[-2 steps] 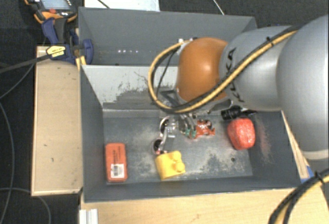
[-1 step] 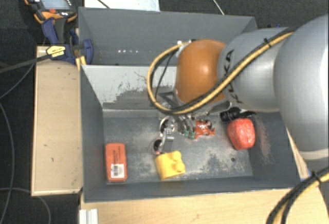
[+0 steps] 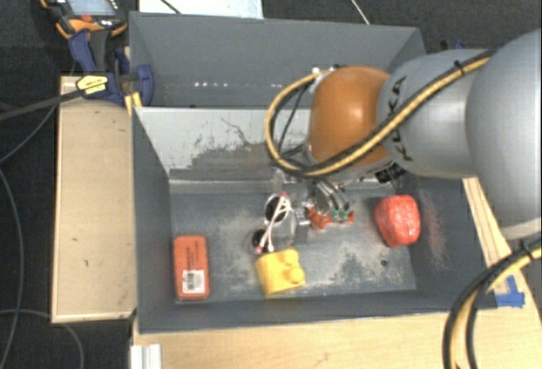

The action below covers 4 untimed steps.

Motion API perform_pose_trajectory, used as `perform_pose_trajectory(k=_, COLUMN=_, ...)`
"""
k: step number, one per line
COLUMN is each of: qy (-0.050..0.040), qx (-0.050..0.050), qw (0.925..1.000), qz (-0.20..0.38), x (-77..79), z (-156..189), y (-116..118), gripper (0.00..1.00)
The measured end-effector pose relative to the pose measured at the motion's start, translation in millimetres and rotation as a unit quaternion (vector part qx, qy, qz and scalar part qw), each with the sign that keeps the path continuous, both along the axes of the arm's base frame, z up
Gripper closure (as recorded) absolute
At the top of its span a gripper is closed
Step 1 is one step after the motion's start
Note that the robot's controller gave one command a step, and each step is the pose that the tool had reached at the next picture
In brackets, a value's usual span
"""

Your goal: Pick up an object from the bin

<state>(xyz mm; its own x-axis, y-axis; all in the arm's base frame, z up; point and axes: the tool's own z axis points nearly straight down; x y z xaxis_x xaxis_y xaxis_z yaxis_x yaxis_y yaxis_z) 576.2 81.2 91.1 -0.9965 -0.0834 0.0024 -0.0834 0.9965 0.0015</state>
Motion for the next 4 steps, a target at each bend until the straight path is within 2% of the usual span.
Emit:
perform_pose_trajectory(k=1, qy=0.0018, qx=0.0, qw=0.9971, qz=-0.076, x=-46.5, z=-20, y=-17, gripper=0.0)
perform_pose_trajectory(k=2, qy=-0.0015, qx=0.0, qw=0.9988, qz=-0.05, x=-33.8, z=-17, y=-6, gripper=0.0)
perform_pose_trajectory(k=3, qy=0.0006, qx=0.0, qw=0.9929, qz=-0.119, x=1.3, z=-20, y=16, gripper=1.0)
perform_pose_trajectory(k=4, qy=0.0006, qx=0.0, qw=0.9928, qz=-0.12, x=1.3, z=-20, y=16, gripper=1.0)
